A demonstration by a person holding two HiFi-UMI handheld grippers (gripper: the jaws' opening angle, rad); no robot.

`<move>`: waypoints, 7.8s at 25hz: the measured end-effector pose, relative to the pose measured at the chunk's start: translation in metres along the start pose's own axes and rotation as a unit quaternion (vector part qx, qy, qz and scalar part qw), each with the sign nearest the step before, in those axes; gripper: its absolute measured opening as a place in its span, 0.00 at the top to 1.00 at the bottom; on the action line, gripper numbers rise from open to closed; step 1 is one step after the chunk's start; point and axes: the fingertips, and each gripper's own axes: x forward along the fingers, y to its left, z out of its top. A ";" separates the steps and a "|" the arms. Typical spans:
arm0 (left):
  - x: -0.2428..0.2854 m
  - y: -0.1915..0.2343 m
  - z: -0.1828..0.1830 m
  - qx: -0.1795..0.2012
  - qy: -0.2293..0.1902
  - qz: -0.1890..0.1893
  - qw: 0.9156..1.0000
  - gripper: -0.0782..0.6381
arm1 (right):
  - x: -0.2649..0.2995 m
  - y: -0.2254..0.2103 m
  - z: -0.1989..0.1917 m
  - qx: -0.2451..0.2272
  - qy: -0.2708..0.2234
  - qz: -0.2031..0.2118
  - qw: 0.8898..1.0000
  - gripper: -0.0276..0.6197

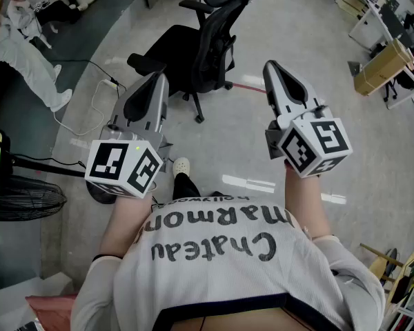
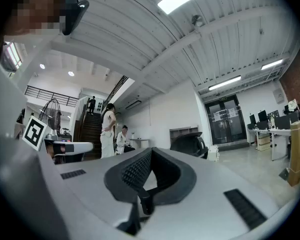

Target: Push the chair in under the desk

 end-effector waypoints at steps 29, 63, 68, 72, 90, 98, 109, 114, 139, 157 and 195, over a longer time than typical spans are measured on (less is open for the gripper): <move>0.163 0.031 -0.019 -0.026 0.008 -0.080 0.996 0.87 | 0.100 -0.104 -0.005 0.009 0.006 -0.035 0.999 0.95; 0.371 0.073 -0.043 0.087 0.074 -0.155 0.981 0.86 | 0.313 -0.291 -0.001 -0.022 0.020 -0.002 1.000 0.95; 0.395 0.047 -0.074 0.131 0.162 -0.131 0.969 0.68 | 0.331 -0.339 -0.005 0.004 0.025 0.038 0.999 0.95; 0.414 0.034 -0.112 0.166 0.232 -0.084 0.955 0.64 | 0.344 -0.370 -0.016 0.016 0.035 0.071 0.997 0.95; 0.397 0.094 -0.164 0.285 0.413 0.101 0.859 0.58 | 0.382 -0.417 -0.042 0.055 0.060 0.201 0.976 0.95; 0.340 0.134 -0.151 0.295 0.464 0.152 0.821 0.55 | 0.393 -0.408 -0.073 0.001 0.132 0.251 0.959 0.93; 0.277 0.192 -0.149 0.326 0.517 0.186 0.769 0.70 | 0.366 -0.325 -0.132 -0.247 0.231 0.393 0.855 0.59; 0.254 0.220 -0.147 0.330 0.498 0.169 0.784 0.71 | 0.351 -0.281 -0.152 -0.314 0.273 0.400 0.817 0.66; 0.351 0.416 -0.141 0.383 0.472 0.058 0.792 0.71 | 0.487 -0.246 -0.158 -0.263 0.304 0.244 0.883 0.68; 0.409 0.453 -0.157 0.381 0.460 0.164 0.785 0.74 | 0.574 -0.288 -0.175 -0.294 0.279 0.328 0.853 0.69; 0.765 0.838 -0.175 0.414 0.439 0.064 0.795 0.77 | 1.075 -0.396 -0.205 -0.342 0.370 0.163 0.848 0.73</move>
